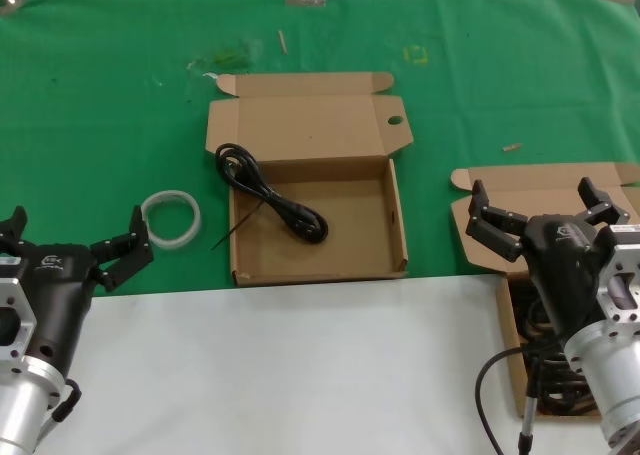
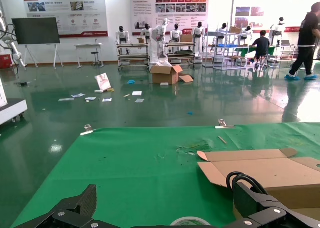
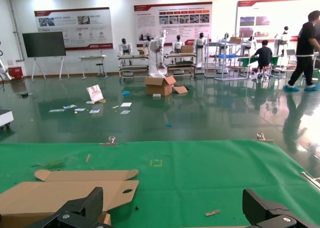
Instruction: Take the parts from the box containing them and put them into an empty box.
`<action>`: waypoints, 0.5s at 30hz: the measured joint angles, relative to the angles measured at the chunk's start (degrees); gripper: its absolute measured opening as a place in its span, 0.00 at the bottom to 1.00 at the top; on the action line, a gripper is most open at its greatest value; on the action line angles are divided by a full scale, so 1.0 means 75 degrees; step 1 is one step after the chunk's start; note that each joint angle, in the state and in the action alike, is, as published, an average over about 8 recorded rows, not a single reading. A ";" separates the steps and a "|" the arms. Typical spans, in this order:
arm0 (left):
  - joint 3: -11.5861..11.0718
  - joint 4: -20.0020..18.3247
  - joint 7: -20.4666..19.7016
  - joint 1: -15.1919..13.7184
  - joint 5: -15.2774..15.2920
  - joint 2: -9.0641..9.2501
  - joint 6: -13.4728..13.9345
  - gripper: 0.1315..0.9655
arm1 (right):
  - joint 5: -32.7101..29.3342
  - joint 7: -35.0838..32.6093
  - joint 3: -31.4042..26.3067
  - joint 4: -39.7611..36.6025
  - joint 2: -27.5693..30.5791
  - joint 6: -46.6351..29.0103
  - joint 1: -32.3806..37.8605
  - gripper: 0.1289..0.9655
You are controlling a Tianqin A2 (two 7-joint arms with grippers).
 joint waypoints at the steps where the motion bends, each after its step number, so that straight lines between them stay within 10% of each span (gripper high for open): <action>1: 0.0000 0.0000 0.0000 0.0000 0.0000 0.0000 0.0000 1.00 | 0.0000 0.0000 0.0000 0.0000 0.0000 0.0000 0.0000 1.00; 15: 0.0000 0.0000 0.0000 0.0000 0.0000 0.0000 0.0000 1.00 | 0.0000 0.0000 0.0000 0.0000 0.0000 0.0000 0.0000 1.00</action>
